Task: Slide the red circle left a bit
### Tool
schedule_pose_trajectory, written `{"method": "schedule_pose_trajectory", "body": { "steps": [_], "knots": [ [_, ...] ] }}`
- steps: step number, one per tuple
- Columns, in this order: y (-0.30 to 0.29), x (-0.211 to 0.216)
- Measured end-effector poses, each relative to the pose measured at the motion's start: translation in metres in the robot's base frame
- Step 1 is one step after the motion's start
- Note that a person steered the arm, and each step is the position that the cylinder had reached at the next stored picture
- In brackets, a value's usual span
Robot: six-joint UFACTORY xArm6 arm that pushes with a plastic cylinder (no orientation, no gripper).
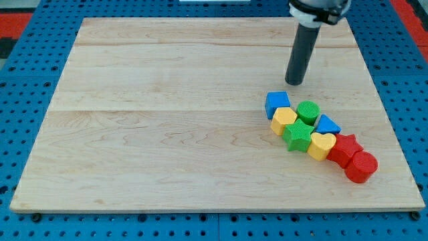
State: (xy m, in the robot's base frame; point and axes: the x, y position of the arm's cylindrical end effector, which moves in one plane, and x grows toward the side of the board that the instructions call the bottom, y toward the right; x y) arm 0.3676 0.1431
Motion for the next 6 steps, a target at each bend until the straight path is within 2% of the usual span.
{"method": "schedule_pose_trajectory", "body": {
  "steps": [1,3,4,5,6],
  "knots": [
    [0.026,-0.001],
    [0.114,0.005],
    [0.128,0.045],
    [0.146,0.112],
    [0.188,0.15]
  ]
}}
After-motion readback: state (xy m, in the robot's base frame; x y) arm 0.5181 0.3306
